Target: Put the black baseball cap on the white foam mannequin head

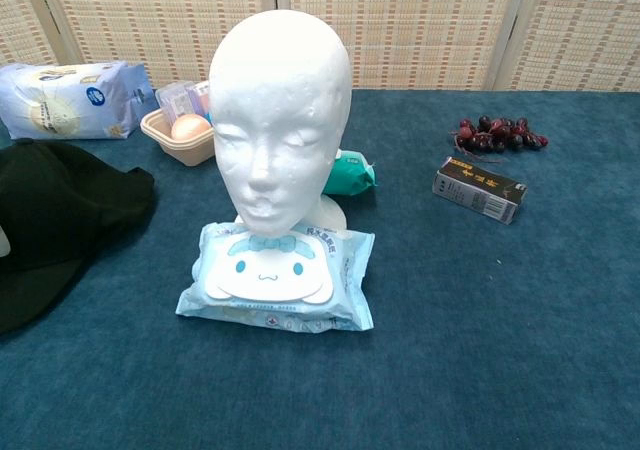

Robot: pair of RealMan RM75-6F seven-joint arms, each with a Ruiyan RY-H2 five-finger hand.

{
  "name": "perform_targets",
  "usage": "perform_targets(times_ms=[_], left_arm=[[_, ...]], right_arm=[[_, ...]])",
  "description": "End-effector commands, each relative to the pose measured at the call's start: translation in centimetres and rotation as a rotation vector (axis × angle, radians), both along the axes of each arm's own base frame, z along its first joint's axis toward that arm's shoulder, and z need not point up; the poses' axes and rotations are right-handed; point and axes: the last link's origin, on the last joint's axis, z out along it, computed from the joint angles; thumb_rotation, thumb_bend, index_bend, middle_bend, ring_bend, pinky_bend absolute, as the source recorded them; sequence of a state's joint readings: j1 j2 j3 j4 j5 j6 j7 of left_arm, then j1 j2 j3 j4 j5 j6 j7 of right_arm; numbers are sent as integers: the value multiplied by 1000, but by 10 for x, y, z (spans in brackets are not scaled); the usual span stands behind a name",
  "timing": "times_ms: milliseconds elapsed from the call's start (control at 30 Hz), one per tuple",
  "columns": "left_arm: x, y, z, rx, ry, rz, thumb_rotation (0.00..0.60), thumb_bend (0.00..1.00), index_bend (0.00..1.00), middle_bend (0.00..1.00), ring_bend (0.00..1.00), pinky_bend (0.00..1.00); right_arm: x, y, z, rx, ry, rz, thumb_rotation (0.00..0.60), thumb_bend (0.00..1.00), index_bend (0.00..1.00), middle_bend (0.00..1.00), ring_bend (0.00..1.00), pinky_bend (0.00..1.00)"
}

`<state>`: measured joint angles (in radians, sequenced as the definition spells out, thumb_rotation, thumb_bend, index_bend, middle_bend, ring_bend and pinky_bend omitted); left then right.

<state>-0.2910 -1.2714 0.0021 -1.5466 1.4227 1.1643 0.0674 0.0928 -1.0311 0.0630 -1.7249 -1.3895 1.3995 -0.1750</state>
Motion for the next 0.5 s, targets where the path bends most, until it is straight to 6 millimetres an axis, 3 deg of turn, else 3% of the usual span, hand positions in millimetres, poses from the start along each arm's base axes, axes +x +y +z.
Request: perform_targets(times_ms=[33,233,367,500], left_arm=[[-5,5,0,31,9,17,600,969,367,344,336,321],[-10,4,0,41,21,31,600,968,366,321,303,300],[-9,-7,3,20,36,21,600,959,369,322,299,292],[-6,-20,11,30,72,-2,600,843,373,343,298,292]], right_arm=[[0,0,0,1,1,-1,600,47,394,322,172,282],[0,0,-1,3,3,-2,600,47,394,321,172,282],[0,0,0,1,3,-3,600,48,394,322,172,282],[0,0,0,3,3,-3,600,47,394,322,172,282]])
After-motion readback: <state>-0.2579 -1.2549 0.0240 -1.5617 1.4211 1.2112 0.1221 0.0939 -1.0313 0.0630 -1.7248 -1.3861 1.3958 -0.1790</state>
